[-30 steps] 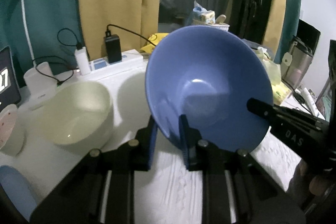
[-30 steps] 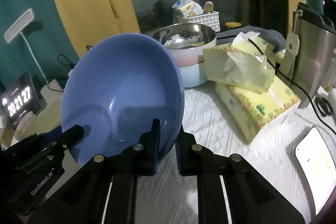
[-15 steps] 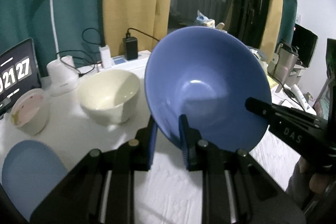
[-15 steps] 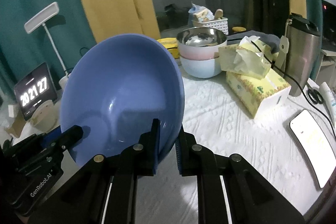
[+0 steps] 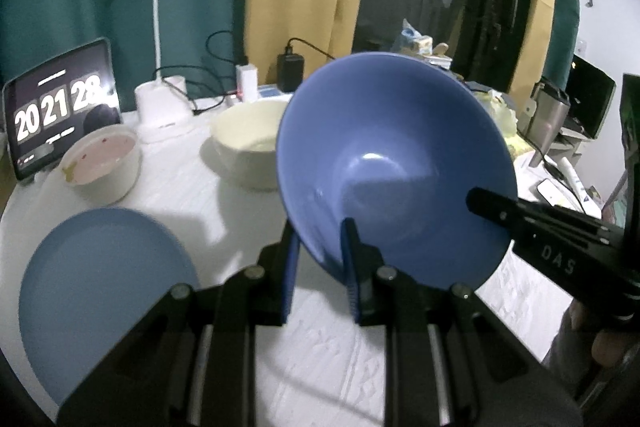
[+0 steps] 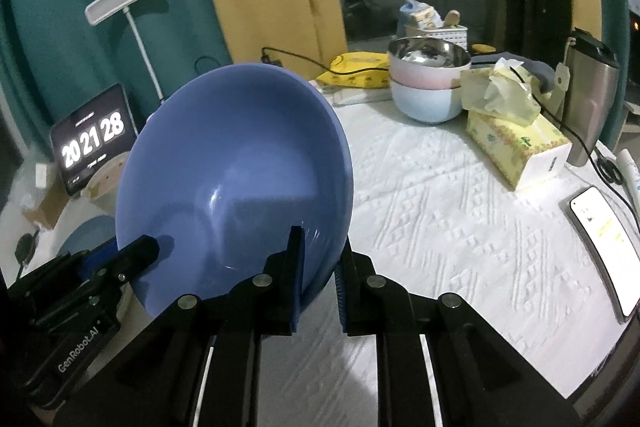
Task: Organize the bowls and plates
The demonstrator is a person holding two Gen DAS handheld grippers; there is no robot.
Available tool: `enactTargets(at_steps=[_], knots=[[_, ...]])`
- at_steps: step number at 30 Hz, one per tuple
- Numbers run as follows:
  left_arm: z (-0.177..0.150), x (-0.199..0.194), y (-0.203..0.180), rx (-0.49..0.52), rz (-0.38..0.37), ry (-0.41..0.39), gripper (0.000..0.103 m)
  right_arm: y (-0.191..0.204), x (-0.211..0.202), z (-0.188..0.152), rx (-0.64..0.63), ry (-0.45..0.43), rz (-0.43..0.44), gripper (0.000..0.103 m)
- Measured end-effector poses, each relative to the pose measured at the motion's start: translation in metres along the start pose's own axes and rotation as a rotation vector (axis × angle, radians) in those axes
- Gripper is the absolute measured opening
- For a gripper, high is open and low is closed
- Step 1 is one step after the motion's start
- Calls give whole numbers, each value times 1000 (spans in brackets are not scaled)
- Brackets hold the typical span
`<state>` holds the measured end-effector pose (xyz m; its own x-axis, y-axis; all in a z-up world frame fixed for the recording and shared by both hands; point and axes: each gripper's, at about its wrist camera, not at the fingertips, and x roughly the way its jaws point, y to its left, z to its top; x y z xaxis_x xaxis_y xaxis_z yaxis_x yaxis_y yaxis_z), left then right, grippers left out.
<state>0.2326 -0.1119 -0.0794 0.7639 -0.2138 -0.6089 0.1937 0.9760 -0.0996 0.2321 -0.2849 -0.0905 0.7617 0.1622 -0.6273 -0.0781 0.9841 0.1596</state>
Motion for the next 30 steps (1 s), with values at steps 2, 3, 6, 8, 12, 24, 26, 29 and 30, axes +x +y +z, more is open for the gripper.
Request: enactTargets(at_steps=[2,3,6,8,12,24,26,29,30], knots=[[-3,-4,5,-8,5,0,21,7,0,-3,-11,9,5,17],[-5,-6,7,-13,8,1,21,9,0,-4,-8,17,10,17],[-10,-13,12,-22,15,2,21,17,0,-7,-14,41,22,18],[-13,-16,15,-26,19,14,21,22,1,-10,-24,62,30,19],[-21,-22,18,-31,21,29,21,27,-1,-17,-31,95,47,20],[-33,-31,27,-48,11,63,21,38,0,-26,-43,172,84,32],[-34,-31,26,-43,8,74,21,39,-1,-25,-40,176,96,38],[-35,-31,28,-52,1,82,22,39,-2,-23,-41,181,98,41],[-35,-31,30,-55,-1,81,22,39,-2,-23,-42,180,99,41]])
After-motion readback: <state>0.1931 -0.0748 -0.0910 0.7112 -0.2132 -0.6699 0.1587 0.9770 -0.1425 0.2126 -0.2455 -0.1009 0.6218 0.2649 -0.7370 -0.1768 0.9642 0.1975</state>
